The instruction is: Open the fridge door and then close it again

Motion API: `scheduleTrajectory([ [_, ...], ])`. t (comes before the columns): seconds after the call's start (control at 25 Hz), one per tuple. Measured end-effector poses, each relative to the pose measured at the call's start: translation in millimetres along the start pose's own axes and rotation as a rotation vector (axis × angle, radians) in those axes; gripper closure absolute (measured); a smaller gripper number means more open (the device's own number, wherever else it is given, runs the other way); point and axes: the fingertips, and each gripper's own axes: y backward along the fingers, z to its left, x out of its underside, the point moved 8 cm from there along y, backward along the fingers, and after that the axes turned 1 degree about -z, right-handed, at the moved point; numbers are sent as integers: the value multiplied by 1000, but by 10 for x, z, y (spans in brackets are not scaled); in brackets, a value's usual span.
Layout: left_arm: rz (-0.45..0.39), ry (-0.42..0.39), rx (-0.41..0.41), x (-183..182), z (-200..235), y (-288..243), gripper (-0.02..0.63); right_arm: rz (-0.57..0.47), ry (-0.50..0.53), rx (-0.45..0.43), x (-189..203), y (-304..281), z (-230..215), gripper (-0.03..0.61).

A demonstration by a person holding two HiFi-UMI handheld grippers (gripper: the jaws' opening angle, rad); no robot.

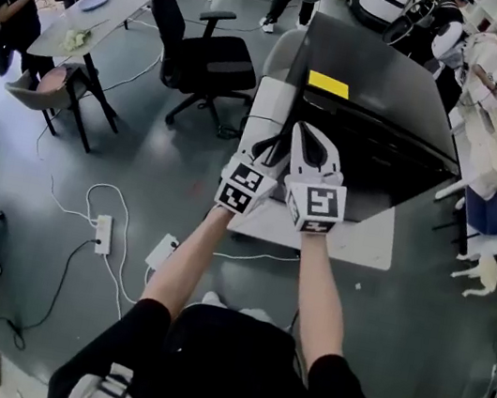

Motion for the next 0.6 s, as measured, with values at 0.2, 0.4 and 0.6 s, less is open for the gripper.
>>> scheduleTrajectory([
  [0.2,-74,75,-18,-8,-18,64,478,-26,-66,26,46,79,-65,583],
  [0.4,-188,218,-144,-101,-109,325,613,-28,-155,146,241,582,-290,583],
  [0.6,-201,203,-215,-181,-272,345,614,53,-188,186,574,936,-408,583],
])
